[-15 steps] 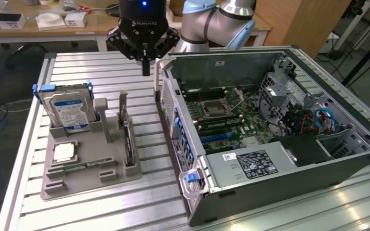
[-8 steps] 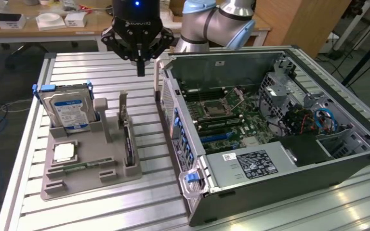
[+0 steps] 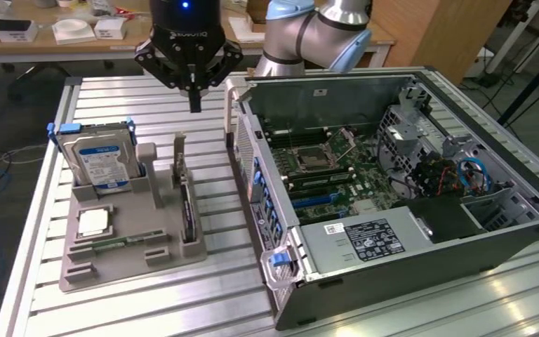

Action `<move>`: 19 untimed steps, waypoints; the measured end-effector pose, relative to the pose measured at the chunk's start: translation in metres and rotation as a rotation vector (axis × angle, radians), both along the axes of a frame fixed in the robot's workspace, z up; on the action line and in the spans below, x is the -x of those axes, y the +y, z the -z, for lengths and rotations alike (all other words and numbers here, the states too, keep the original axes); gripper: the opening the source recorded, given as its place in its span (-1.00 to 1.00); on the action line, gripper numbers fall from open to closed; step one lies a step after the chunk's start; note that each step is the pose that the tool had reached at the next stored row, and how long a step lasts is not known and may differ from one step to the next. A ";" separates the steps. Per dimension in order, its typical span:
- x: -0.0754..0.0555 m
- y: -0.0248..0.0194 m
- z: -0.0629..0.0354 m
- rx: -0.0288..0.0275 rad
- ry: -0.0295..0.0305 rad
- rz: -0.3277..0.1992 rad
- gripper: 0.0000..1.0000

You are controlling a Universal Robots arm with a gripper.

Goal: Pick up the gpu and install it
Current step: 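Reach for the gpu, then pick up the gpu and move the gpu toward the slot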

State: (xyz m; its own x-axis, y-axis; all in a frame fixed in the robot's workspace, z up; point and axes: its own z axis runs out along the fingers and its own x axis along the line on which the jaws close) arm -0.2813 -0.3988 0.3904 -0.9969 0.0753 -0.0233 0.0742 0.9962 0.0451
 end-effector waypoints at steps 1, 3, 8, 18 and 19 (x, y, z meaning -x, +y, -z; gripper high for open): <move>0.002 0.0000 0.0000 0.0000 0.0000 0.000 -0.79; 0.005 0.0000 0.0001 0.0000 0.0000 0.000 -0.79; 0.013 0.0000 0.0001 0.0000 0.0000 0.000 -0.79; 0.015 0.0000 0.0001 0.0000 0.0000 0.000 -0.79; 0.015 0.0000 0.0001 0.0000 0.0000 0.000 -0.79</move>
State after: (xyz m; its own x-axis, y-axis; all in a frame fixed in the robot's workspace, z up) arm -0.2961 -0.3988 0.3903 -0.9969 0.0753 -0.0232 0.0742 0.9962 0.0450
